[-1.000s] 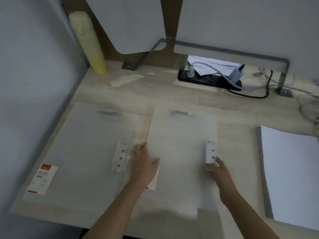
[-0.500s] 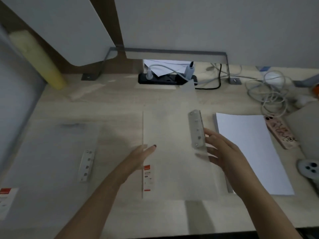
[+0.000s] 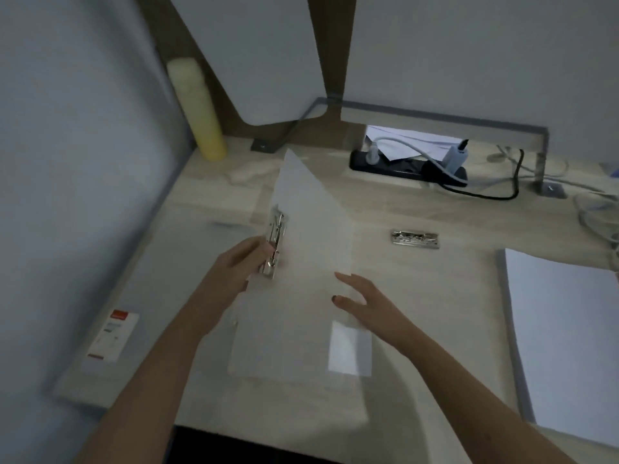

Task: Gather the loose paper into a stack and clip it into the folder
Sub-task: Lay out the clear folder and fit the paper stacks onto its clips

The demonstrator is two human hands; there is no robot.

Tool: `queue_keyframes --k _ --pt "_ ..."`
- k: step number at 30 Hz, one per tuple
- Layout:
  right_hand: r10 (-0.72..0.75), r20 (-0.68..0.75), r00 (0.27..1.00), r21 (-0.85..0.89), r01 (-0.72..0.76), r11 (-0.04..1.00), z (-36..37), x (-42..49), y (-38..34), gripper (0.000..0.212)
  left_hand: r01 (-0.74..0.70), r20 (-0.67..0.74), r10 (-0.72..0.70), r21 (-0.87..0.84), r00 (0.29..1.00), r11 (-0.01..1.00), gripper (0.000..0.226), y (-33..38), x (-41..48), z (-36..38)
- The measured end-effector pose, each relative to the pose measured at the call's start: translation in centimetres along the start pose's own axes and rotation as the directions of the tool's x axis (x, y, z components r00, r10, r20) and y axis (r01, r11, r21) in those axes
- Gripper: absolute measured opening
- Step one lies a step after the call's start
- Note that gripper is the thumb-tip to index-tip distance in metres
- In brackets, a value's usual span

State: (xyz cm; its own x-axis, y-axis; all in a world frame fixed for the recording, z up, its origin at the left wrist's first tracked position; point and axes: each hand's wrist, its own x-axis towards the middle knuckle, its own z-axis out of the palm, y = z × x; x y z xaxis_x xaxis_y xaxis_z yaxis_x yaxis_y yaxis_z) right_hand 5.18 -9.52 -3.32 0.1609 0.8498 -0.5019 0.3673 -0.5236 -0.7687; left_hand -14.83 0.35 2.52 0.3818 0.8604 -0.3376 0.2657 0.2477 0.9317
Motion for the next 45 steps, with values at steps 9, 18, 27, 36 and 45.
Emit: queue_keyframes --k 9,18,27,36,45 --pt "0.276 -0.252 0.928 -0.523 -0.371 0.768 0.8 1.1 7.8 0.090 0.204 -0.192 -0.193 0.038 0.962 0.978 0.019 -6.0 2.1 -4.5" --pt "0.310 -0.300 0.902 -0.475 -0.423 0.771 1.6 0.8 8.1 0.090 0.296 0.054 -0.293 -0.091 0.955 0.951 0.030 -9.3 4.2 -5.8" --pt "0.321 -0.290 0.901 -0.496 -0.429 0.755 1.4 1.1 8.5 0.086 0.271 0.064 -0.263 -0.247 0.963 0.930 0.023 -11.7 4.3 -6.9" --pt "0.312 -0.268 0.911 -0.538 -0.411 0.736 1.5 1.0 8.5 0.087 0.161 -0.073 -0.169 -0.102 0.983 0.982 0.019 -13.2 4.1 -6.6" --pt "0.301 -0.242 0.922 -0.556 -0.387 0.736 1.4 0.5 7.8 0.086 0.392 0.110 -0.383 -0.071 0.917 0.917 0.044 -11.8 5.9 -7.2"
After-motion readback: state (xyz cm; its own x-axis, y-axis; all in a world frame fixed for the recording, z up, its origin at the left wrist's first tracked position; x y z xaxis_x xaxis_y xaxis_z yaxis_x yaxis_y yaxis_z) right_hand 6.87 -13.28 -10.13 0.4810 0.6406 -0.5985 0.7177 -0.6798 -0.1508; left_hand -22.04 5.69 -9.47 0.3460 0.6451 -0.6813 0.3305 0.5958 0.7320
